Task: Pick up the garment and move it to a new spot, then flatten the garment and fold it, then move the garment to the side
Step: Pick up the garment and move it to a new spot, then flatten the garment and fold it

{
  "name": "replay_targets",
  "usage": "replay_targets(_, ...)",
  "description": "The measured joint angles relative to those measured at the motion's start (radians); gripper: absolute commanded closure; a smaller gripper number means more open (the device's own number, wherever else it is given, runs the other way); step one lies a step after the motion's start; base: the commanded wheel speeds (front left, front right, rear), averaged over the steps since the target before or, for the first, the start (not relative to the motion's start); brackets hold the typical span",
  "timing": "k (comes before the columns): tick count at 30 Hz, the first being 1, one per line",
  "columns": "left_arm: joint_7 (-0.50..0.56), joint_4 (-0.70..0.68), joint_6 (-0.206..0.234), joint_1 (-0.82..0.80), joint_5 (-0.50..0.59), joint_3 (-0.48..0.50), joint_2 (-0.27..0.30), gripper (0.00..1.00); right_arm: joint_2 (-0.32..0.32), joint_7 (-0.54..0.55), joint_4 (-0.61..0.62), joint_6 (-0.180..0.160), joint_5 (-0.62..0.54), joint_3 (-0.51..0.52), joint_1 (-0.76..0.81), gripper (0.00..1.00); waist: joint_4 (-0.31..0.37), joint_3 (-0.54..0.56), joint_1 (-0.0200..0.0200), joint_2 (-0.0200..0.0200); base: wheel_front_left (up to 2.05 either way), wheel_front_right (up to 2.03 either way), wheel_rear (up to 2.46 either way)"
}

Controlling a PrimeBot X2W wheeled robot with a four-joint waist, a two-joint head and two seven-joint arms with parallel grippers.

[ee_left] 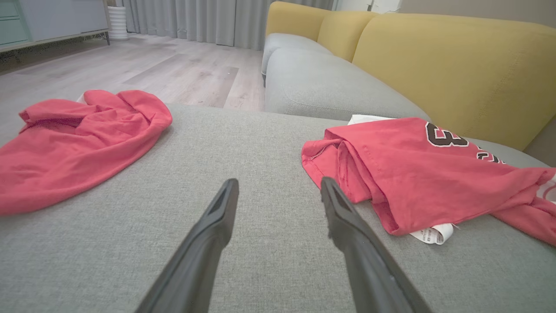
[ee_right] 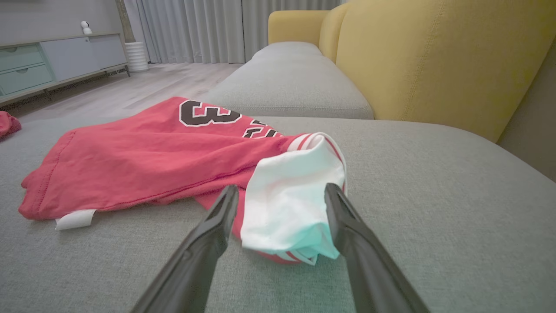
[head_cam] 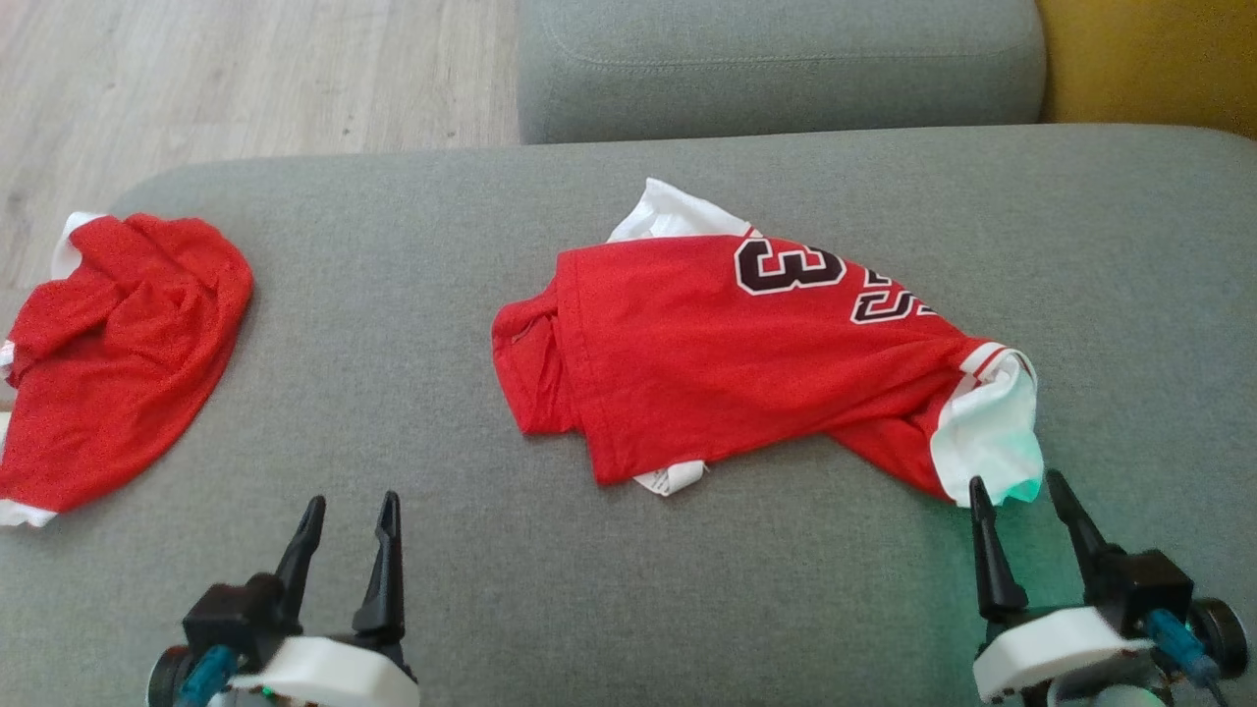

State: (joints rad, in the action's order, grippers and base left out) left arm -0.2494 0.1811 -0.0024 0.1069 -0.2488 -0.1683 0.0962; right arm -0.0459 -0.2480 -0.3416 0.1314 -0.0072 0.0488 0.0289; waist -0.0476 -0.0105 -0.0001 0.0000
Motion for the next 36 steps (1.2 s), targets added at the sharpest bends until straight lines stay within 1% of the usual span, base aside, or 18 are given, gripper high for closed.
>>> replay_targets(3,0.0,-0.015,-0.028,0.014,0.028,0.031,-0.016,0.0,0.001,0.0,-0.001,0.0,0.006,0.001,0.018,0.0,0.0,0.006,0.0,0.0,0.0,0.0,0.0)
replay_targets(4,0.0,-0.016,-0.042,0.016,0.042,0.055,-0.026,0.0,0.001,0.0,-0.001,0.0,0.009,0.001,0.023,0.0,0.002,0.007,0.0,0.0,0.0,0.0,0.0)
replay_targets(6,0.0,-0.017,-0.052,0.016,0.053,0.067,-0.033,0.0,0.001,0.0,-0.001,0.0,0.011,0.0,0.023,0.0,0.003,0.008,0.0,0.0,0.0,0.0,0.0)
replay_targets(10,0.0,-0.017,-0.065,0.016,0.067,0.086,-0.039,0.0,0.001,0.0,-0.001,0.0,0.016,-0.005,0.023,0.0,0.005,0.009,0.0,0.0,0.0,0.0,0.0)
replay_targets(16,0.0,-0.018,-0.078,0.016,0.072,0.078,-0.041,0.0,0.001,0.0,0.0,0.0,0.024,-0.017,0.019,0.0,0.02,0.008,0.0,0.0,0.0,0.0,0.0)
replay_targets(19,0.0,-0.012,-0.078,0.012,0.071,0.034,-0.041,0.0,0.001,0.0,-0.012,0.0,0.025,-0.027,0.007,0.0,0.032,0.005,0.0,0.0,0.0,0.0,0.0)
replay_targets(21,0.0,-0.002,-0.078,0.006,0.07,-0.008,-0.041,0.0,0.001,0.023,-0.015,0.0,0.019,-0.035,-0.014,0.0,0.04,-0.003,0.0,0.0,0.0,0.0,0.0)
replay_targets(26,0.005,0.092,-0.077,-0.071,0.056,-0.121,-0.042,0.0,0.001,0.186,-0.006,0.0,0.004,-0.053,-0.075,0.0,0.058,-0.027,0.0,0.0,0.0,0.0,0.0)
replay_targets(30,0.057,0.148,-0.076,-0.149,0.021,-0.213,-0.042,0.0,0.001,0.314,0.012,0.0,-0.03,-0.096,-0.081,0.0,0.068,-0.052,0.0001,0.0,0.0,0.0,0.0)
replay_targets(33,0.074,0.183,-0.075,-0.202,-0.002,-0.267,-0.044,0.0,0.001,0.375,0.021,0.0,-0.081,-0.106,-0.081,0.0,0.073,-0.073,0.0001,0.0,0.0,0.0,0.0)
replay_targets(36,0.076,0.21,-0.055,-0.243,-0.031,-0.308,-0.045,0.0,0.001,0.391,0.049,0.0,-0.116,-0.092,-0.081,0.0,0.078,-0.092,0.0001,0.0,0.0,0.0,0.0)
